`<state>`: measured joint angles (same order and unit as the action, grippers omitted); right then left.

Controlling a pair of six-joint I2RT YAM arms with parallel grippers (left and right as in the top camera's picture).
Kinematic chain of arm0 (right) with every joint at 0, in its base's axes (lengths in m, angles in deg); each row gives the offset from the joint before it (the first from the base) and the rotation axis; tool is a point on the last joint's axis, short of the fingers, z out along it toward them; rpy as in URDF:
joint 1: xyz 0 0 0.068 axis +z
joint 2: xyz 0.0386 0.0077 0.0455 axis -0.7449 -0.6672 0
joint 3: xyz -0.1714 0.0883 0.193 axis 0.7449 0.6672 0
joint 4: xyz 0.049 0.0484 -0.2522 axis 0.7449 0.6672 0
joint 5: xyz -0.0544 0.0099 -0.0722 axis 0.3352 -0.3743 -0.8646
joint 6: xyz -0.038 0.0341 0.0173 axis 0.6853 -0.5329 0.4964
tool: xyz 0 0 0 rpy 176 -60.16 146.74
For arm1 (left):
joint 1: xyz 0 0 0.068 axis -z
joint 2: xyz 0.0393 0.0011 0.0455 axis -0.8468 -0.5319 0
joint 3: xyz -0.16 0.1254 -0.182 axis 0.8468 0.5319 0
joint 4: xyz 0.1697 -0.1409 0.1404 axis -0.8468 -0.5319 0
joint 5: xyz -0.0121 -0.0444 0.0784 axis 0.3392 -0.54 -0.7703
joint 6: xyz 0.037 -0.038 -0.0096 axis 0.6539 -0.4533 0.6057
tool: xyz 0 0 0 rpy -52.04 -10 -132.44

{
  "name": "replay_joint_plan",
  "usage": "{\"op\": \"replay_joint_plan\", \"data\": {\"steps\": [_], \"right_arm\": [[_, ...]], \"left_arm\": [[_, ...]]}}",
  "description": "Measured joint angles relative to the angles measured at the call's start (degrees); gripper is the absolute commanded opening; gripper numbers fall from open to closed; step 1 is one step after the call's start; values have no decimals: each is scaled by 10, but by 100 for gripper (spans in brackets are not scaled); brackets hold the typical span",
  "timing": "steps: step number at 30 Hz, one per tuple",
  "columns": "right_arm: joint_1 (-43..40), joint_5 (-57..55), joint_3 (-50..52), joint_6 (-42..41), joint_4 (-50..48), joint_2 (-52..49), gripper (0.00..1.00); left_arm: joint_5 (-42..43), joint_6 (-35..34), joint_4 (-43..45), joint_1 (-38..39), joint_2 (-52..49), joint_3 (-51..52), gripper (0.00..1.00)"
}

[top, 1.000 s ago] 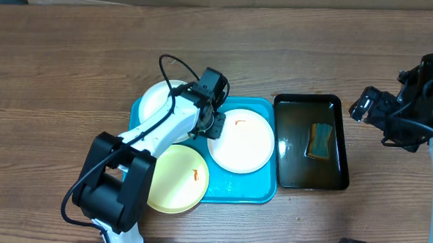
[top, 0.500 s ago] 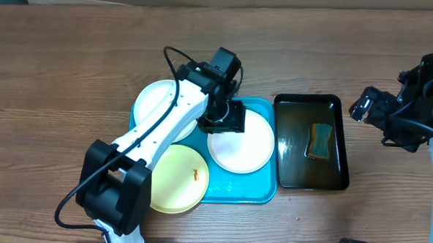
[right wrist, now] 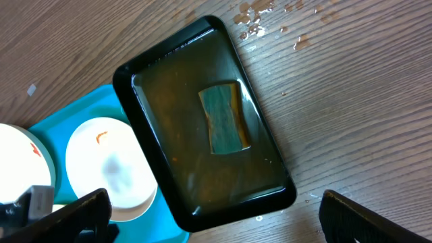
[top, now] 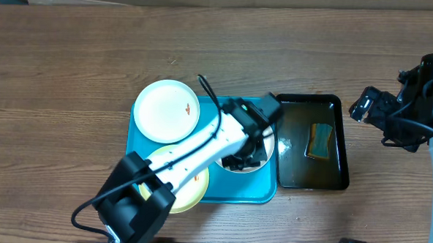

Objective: Clean dirty plates on tray and stack at the side

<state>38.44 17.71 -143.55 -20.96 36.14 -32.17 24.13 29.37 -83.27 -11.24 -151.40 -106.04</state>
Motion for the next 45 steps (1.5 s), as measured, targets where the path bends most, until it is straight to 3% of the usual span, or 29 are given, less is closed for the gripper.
{"op": "replay_joint_plan", "data": {"steps": [9,14,29,31,34,45], "right_arm": [[0,0,0,0,0,0,100],[0,0,0,0,0,0,100],[0,0,0,0,0,0,100],[0,0,0,0,0,0,100],[0,0,0,0,0,0,100],[0,0,0,0,0,0,100]], "left_arm": [[-69,-119,8,12,0,54,37],[-69,-165,86,9,0,106,35],[-70,-194,100,5,-1,121,8],[-71,-194,99,1,-1,121,9],[-70,-192,100,2,-1,121,22],[-76,-191,100,3,-1,122,27]]}}
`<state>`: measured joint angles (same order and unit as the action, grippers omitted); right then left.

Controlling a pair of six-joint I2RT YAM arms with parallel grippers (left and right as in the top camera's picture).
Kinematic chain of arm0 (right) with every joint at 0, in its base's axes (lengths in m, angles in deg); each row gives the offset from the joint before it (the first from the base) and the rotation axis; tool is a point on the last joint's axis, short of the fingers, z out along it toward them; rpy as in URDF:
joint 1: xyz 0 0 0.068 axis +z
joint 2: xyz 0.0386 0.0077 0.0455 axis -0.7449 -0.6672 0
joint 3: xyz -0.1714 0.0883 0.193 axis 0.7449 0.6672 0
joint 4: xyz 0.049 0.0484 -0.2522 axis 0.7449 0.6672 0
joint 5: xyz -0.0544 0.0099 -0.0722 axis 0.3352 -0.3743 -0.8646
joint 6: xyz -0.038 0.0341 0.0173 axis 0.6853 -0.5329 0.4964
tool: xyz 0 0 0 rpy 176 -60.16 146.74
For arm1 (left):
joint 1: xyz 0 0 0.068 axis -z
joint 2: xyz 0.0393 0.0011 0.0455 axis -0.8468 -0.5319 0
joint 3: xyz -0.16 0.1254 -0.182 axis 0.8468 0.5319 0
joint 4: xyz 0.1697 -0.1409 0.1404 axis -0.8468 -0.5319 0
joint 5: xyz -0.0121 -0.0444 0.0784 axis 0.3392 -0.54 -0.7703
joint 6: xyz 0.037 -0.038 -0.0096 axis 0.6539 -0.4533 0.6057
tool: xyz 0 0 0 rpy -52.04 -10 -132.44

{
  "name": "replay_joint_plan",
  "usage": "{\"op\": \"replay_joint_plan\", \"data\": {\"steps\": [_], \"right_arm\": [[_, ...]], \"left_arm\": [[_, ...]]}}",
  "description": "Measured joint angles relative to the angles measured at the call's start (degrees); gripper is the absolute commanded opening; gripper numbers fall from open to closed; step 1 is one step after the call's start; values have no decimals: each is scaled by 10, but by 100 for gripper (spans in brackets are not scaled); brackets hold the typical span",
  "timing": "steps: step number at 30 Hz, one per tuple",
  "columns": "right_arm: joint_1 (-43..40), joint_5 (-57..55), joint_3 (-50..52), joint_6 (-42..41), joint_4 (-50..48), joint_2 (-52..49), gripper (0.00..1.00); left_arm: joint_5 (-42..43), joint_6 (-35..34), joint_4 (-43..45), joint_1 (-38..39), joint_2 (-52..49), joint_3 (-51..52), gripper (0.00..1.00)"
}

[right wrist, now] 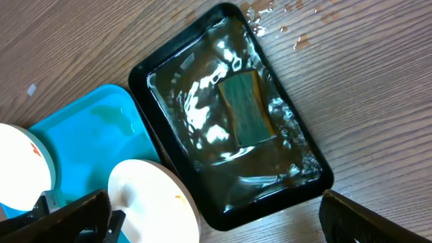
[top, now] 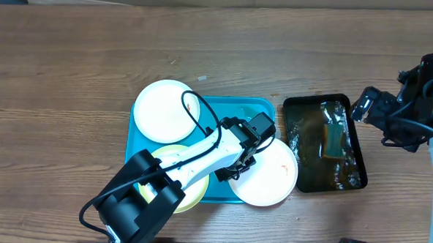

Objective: Clean dirty plates on tray and stack at the side

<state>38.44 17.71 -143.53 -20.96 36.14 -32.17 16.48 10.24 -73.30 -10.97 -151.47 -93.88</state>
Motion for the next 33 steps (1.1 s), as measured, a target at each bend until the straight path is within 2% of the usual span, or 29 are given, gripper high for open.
{"op": "replay_joint_plan", "data": {"steps": [5,11,13,19,21,26,30,33], "right_arm": [[0,0,0,0,0,0,100],[0,0,0,0,0,0,100],[0,0,0,0,0,0,100],[0,0,0,0,0,0,100],[0,0,0,0,0,0,100],[0,0,0,0,0,0,100],[0,0,0,0,0,0,100],[0,0,0,0,0,0,100]], "left_arm": [[-3,15,5,0,0,0,27],[-4,48,9,0,0,0,38],[-5,75,14,-2,0,0,43],[7,167,28,-26,0,1,47],[15,195,30,-36,0,1,44],[28,249,30,-53,0,2,19],[30,286,30,-57,0,3,7],[30,319,25,-66,0,1,4]]}}
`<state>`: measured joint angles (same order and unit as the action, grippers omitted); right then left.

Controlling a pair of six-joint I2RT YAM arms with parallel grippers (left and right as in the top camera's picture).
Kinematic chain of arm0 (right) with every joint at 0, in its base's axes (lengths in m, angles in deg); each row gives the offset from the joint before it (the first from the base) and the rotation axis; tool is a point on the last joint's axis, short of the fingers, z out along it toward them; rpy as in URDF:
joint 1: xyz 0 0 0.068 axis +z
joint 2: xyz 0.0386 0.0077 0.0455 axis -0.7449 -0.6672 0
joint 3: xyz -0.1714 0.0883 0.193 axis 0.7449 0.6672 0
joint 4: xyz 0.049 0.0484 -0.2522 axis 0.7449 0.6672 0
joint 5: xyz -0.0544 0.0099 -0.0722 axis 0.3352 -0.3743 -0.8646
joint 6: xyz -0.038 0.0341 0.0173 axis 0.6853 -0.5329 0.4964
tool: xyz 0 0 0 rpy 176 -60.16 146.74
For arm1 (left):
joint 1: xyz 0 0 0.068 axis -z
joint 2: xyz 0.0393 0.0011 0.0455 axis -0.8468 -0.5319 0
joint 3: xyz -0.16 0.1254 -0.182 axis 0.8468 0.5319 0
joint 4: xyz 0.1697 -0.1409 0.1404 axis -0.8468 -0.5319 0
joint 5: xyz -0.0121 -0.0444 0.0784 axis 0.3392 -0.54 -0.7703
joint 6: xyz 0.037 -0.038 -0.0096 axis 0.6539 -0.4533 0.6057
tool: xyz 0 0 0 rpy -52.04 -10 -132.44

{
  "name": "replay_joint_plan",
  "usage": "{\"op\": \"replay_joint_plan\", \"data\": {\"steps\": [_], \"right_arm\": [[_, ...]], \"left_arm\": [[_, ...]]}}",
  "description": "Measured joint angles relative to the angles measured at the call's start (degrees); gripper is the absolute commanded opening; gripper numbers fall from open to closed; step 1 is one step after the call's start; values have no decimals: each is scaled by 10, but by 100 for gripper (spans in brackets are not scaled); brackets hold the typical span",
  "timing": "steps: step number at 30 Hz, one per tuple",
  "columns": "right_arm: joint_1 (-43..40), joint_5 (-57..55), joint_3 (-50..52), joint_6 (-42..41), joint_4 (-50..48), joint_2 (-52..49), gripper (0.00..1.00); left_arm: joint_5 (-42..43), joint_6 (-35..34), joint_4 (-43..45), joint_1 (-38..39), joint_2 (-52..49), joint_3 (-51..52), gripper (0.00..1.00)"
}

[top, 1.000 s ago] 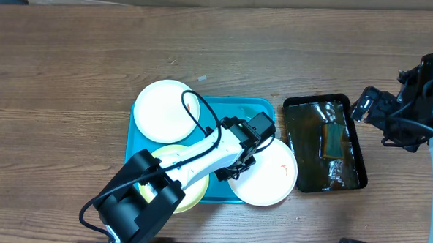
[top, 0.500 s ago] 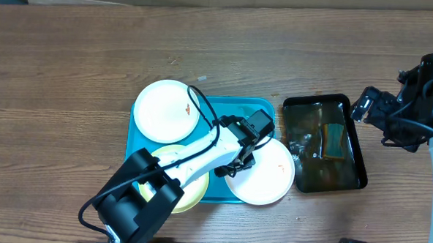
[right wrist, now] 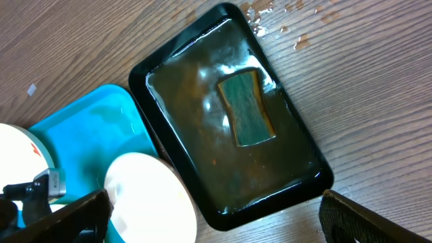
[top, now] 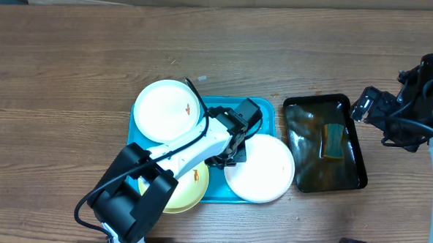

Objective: Clean dirty plates on tray and stack at the side

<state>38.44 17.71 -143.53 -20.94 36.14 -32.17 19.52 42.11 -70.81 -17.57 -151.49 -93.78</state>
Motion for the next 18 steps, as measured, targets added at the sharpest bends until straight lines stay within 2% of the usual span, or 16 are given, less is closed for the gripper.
{"op": "replay_joint_plan", "data": {"steps": [8,10,11,13,18], "right_arm": [[0,0,0,0,0,0,100],[0,0,0,0,0,0,100],[0,0,0,0,0,0,100],[0,0,0,0,0,0,100],[0,0,0,0,0,0,100]], "left_arm": [[-18,90,-77,-83,0,-81,6],[-21,120,-94,-103,0,-105,15],[-23,134,-101,-111,0,-114,26],[-25,157,-116,-123,0,-127,54],[-6,183,-130,-125,0,-129,54]]}}
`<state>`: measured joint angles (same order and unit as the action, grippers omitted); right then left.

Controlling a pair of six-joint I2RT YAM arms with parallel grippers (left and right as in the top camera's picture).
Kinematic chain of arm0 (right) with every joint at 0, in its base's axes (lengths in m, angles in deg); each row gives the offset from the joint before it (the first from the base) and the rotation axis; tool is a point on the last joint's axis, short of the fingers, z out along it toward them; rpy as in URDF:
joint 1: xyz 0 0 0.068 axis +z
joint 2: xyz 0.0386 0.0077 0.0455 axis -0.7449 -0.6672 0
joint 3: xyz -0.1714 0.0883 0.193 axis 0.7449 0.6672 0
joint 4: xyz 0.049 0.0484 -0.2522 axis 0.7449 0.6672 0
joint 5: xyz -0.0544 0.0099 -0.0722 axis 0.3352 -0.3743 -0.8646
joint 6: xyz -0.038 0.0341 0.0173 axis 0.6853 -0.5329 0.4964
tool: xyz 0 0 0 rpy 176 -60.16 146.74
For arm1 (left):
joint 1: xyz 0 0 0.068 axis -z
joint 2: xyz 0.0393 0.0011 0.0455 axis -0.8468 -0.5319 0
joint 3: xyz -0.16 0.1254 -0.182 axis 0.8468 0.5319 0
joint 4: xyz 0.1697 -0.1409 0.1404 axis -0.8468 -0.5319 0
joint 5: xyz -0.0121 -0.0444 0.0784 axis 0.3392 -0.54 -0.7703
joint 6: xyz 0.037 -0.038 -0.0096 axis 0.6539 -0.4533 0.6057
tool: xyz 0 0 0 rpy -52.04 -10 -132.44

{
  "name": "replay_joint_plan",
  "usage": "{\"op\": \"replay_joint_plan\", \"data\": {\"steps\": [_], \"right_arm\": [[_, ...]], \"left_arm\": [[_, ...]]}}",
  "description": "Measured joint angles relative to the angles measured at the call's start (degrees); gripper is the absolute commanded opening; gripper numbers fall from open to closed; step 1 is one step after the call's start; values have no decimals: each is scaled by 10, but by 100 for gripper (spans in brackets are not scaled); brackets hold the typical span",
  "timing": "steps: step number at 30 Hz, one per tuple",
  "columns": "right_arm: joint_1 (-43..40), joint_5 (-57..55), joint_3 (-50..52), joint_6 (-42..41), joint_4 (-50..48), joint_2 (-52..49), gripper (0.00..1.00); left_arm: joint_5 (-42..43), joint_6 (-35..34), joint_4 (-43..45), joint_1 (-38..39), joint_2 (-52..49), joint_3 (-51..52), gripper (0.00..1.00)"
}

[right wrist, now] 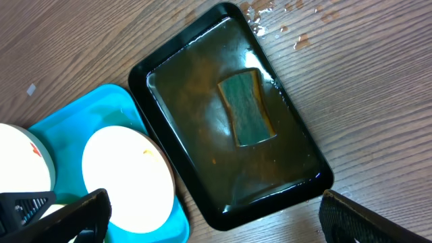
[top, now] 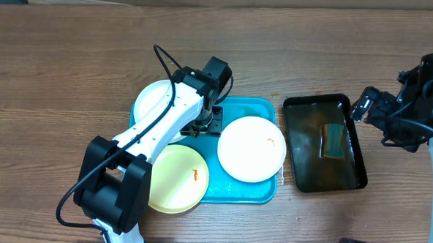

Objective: Clean dirty plates on tray and stack at the side

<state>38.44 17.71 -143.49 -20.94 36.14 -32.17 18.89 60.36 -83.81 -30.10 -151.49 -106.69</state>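
A blue tray [top: 232,107] holds a white plate [top: 252,147] with a small orange smear on its right side; the same plate shows in the right wrist view [right wrist: 125,179]. A second white plate [top: 155,104] lies at the tray's back left. A yellow plate [top: 176,178] with an orange smear lies at the front left. My left gripper [top: 204,124] is over the tray between the plates, just left of the smeared white plate; its jaws are too dark to read. My right gripper [right wrist: 223,216] hangs open and empty beyond the basin's right side.
A black basin [top: 291,165] of dark water lies askew right of the tray, with a green sponge [top: 334,140] sunk in it. In the right wrist view water drops [right wrist: 256,17] dot the wood behind the basin [right wrist: 138,74].
The smeared white plate hung over the tray's front right edge; it now lies farther back, mostly on the tray. My left gripper has moved from that plate's left edge back-left. The right arm has not moved.
My left gripper was on the white plate at the tray's right, with the basin straight against the tray. Then the plate hung off the front right corner, the basin stood skewed to the right and its water sloshed. The water settled, and the plate now rests on the tray.
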Motion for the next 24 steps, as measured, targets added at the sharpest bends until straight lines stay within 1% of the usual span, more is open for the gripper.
{"op": "replay_joint_plan", "data": {"steps": [4,6,9,12,15,21,24], "right_arm": [[0,0,0,0,0,0,100],[0,0,0,0,0,0,100],[0,0,0,0,0,0,100],[0,0,0,0,0,0,100],[0,0,0,0,0,0,100],[0,0,0,0,0,0,100],[0,-2,0,0,-15,0,100]], "left_arm": [[21,9,19,8,0,15,53],[27,10,41,18,0,31,51],[34,10,83,32,0,61,50],[39,9,120,43,0,91,45],[41,9,135,48,0,111,40],[42,9,141,49,0,116,40],[40,9,163,49,0,125,38]]}}
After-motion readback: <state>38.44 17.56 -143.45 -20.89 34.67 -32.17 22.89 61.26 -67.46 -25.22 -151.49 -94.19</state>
